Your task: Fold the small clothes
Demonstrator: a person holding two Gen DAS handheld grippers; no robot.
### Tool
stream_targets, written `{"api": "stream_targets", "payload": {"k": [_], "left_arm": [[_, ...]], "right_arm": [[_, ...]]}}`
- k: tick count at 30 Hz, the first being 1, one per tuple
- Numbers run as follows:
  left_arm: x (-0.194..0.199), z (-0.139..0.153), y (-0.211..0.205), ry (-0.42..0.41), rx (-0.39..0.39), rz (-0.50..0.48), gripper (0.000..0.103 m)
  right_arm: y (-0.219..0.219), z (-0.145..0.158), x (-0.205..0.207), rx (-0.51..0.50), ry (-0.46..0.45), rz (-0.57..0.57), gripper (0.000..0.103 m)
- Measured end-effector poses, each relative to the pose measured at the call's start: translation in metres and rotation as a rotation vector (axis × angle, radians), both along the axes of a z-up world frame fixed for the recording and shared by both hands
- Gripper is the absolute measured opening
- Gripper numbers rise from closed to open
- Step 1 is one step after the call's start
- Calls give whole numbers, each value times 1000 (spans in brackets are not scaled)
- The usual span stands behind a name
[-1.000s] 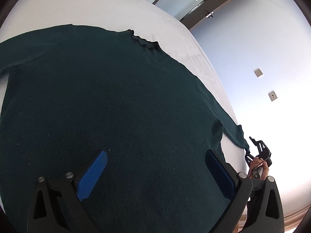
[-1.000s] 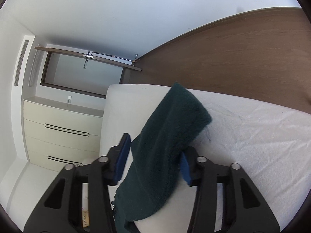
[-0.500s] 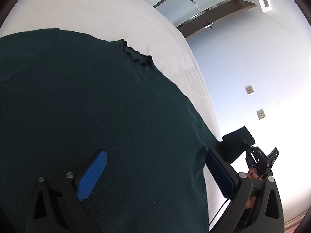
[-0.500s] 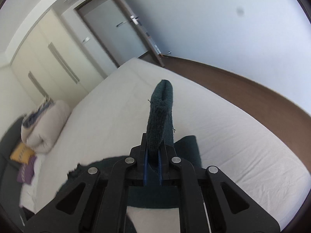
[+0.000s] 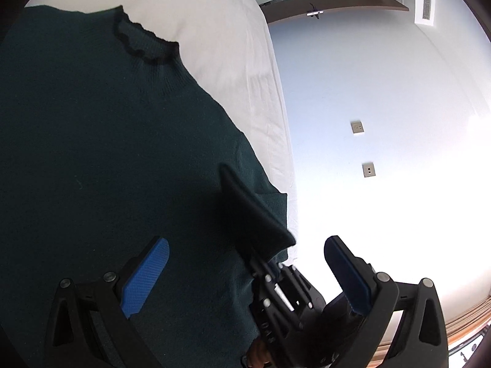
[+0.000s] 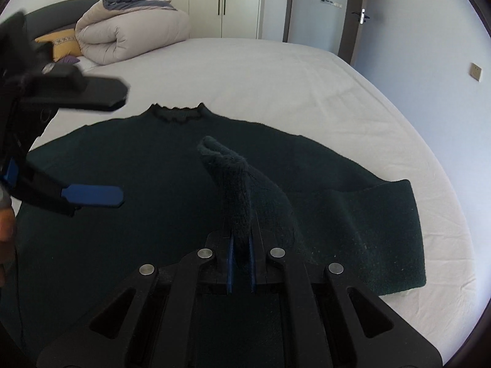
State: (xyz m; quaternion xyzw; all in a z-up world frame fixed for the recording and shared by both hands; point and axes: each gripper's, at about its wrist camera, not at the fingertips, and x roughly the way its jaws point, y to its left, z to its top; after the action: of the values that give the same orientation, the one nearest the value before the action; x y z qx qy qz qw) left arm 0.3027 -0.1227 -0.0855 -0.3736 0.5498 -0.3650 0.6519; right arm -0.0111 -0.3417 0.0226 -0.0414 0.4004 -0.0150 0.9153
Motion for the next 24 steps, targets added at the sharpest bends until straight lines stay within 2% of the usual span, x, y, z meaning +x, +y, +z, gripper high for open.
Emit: {"api": "stream_targets", "payload": {"k": [2,5,7,9,10,11,12,14,15,17,18,19,20,24], "left_arm": [[9,-8,-12,42,23,-28,103],[16,-17,-31,73,56,-65,102],[17,-23,-41,89,52,-79,90],[18,-31,-53,113,60,-111,39],[19,-33,-56,112,88,-113,32],[18,-34,-59,103,106,-116,17],[18,-33,-59,91,112,-121,9],[14,-29,-55,54,127,-117,8],[12,-24,-48,28,141,-111,8],[10,-10,-31,-26,161,-93,7],[11,-3,-21,-55,178,-86,7],[12,4,-10,-81,197,-76,7],[14,9,2,-102,217,-65,7],[26,16,53,-138,309,-6,7]], "right_arm": [[5,-23,-46,1,8,6,6],[10,-32,-46,21,16,7,7],[5,-33,-49,70,25,1,9],[3,-36,-48,118,43,-14,10],[1,-37,-48,137,50,-23,11],[-2,-37,-47,154,56,-29,12],[-4,-38,-49,173,61,-31,14],[-14,-36,-58,250,56,-30,19],[-22,-35,-64,317,45,-33,27],[-46,-32,-77,456,12,-68,54],[-68,-31,-88,516,-18,-106,74],[-83,-30,-96,581,-62,-144,79],[-96,-29,-101,639,-93,-168,79],[-146,-32,-100,845,-116,-240,79]]}}
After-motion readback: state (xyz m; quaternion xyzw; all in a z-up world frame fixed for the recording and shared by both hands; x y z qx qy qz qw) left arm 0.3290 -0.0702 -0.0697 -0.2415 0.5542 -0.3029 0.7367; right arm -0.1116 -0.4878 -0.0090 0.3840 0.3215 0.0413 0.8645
